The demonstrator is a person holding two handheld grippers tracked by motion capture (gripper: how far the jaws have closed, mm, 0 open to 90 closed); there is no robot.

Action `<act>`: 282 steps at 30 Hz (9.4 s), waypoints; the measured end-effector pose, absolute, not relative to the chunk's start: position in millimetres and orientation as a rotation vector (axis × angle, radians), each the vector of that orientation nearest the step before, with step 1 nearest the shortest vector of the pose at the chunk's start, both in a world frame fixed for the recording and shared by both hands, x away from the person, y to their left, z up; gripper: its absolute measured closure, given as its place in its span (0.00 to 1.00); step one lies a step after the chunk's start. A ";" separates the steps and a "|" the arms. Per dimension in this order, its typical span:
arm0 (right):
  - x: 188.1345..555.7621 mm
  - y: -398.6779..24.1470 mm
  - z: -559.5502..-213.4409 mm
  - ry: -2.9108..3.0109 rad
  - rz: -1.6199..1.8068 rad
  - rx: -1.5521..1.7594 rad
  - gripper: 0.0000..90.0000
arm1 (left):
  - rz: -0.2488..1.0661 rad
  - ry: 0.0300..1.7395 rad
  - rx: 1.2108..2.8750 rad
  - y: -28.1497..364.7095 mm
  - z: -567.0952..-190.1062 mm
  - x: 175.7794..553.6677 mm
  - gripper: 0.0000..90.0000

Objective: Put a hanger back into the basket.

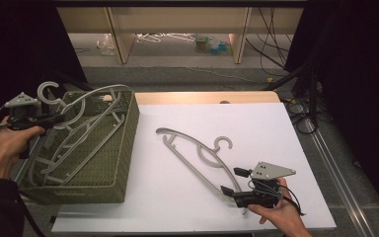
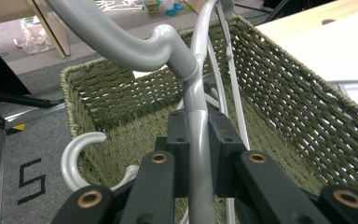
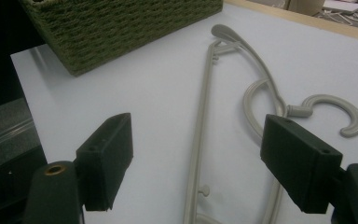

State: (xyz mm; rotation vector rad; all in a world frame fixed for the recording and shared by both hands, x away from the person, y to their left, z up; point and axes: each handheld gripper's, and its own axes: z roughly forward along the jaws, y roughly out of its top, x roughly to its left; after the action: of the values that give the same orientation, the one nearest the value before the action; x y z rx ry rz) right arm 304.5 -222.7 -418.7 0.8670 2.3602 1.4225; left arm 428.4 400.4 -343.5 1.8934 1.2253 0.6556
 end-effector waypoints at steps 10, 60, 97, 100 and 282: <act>304.5 -222.7 -418.7 2.363 1.420 0.877 0.29 | 0.647 1.181 1.914 404.4 -345.5 422.4 0.89; 304.9 -223.4 -419.0 2.365 1.413 0.870 0.29 | 0.569 1.440 2.033 403.5 -406.3 435.9 0.77; 305.4 -222.0 -421.2 2.376 1.416 0.884 0.29 | 0.559 1.196 1.688 325.1 -348.2 339.9 0.33; 306.0 -222.3 -421.9 2.372 1.414 0.882 0.29 | 0.540 1.152 1.694 304.8 -349.9 335.4 0.30; 358.5 -173.6 -385.6 2.712 0.637 0.336 0.91 | 0.309 0.635 2.160 83.9 -427.2 378.6 0.44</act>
State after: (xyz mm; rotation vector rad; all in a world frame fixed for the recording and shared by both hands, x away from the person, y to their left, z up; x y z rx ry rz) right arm 358.5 -173.6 -385.6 0.3360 2.7115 0.6367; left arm 378.6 83.9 -427.2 2.1599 0.6347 0.3094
